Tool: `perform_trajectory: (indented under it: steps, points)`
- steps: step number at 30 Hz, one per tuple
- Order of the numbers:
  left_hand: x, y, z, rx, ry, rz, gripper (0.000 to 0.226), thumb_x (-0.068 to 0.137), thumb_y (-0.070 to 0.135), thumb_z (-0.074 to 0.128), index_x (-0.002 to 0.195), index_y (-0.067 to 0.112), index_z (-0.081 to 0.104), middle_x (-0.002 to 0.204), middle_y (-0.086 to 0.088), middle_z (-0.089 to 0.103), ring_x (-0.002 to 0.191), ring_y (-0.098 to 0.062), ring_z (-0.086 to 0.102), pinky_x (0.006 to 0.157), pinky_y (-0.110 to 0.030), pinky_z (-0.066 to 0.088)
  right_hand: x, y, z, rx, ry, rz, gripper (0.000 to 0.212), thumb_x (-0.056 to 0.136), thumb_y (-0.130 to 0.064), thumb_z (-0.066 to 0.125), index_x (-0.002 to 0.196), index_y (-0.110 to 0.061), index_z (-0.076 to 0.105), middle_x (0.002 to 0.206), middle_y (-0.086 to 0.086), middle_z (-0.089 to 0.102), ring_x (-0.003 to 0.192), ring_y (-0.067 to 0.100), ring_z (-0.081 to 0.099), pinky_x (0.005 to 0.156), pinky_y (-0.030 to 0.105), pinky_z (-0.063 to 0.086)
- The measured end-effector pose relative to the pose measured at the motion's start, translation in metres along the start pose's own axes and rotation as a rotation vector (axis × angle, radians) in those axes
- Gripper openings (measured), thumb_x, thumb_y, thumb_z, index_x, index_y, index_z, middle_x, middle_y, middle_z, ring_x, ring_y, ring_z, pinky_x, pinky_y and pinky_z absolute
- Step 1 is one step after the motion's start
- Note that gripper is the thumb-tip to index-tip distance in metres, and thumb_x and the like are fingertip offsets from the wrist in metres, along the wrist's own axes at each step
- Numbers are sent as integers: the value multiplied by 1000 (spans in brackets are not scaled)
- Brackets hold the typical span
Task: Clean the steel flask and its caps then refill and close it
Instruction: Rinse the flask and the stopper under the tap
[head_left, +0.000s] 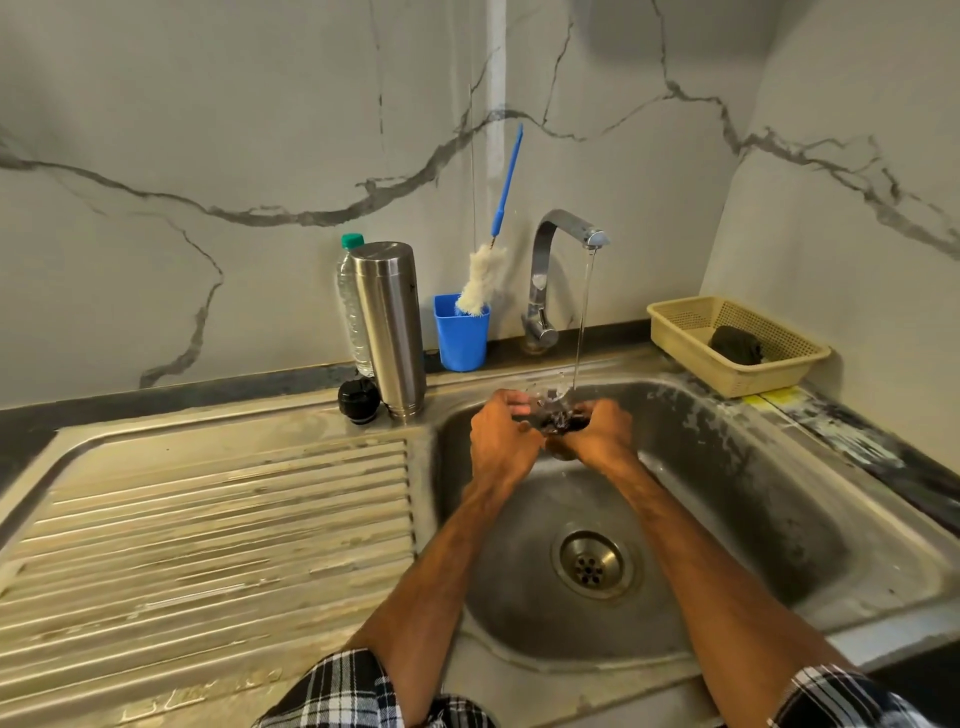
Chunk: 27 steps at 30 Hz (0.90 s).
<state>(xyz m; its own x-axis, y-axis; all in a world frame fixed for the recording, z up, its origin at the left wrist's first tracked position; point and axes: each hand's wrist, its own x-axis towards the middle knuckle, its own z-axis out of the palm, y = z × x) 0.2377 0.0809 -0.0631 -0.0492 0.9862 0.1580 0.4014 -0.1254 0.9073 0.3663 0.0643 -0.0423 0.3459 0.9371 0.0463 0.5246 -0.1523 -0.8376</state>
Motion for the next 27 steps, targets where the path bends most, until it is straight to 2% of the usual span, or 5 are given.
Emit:
perform_trajectory:
  steps: [4, 7, 11, 20, 27]
  points:
    - [2, -3, 1, -3, -12, -19, 41, 83, -8, 68, 118, 14, 62, 106, 5, 64, 99, -9, 63, 76, -13, 49, 3, 2, 0, 56, 38, -29, 45, 76, -14, 87, 116, -11, 68, 99, -9, 61, 88, 5, 57, 76, 13, 44]
    - [2, -4, 2, 1, -25, -28, 42, 83, -9, 67, 118, 15, 63, 106, 5, 64, 96, -7, 62, 76, -13, 49, 3, 2, 0, 50, -18, 12, 36, 77, -16, 86, 109, -10, 71, 102, -6, 69, 78, 3, 60, 56, 4, 41]
    - [2, -2, 2, -13, -33, -27, 42, 82, -8, 67, 116, 15, 63, 105, 5, 64, 99, -8, 63, 83, -19, 53, 6, 2, -1, 49, 48, -38, 46, 75, -17, 88, 116, -11, 69, 104, -8, 66, 88, 7, 60, 71, 11, 45]
    - [-1, 0, 3, 3, -62, -14, 41, 82, -7, 70, 116, 15, 63, 106, 4, 65, 100, -10, 64, 89, -25, 57, 7, 4, -2, 26, 54, -14, 43, 76, -18, 87, 114, -10, 70, 109, 2, 72, 91, 10, 65, 70, 11, 48]
    - [-2, 1, 4, 20, -136, 1, 50, 81, -1, 74, 127, 11, 60, 115, 0, 68, 103, -11, 65, 93, -27, 57, 12, 7, -1, 173, 41, 51, 75, 73, -27, 90, 136, -11, 53, 131, 9, 61, 115, 23, 61, 97, 36, 54]
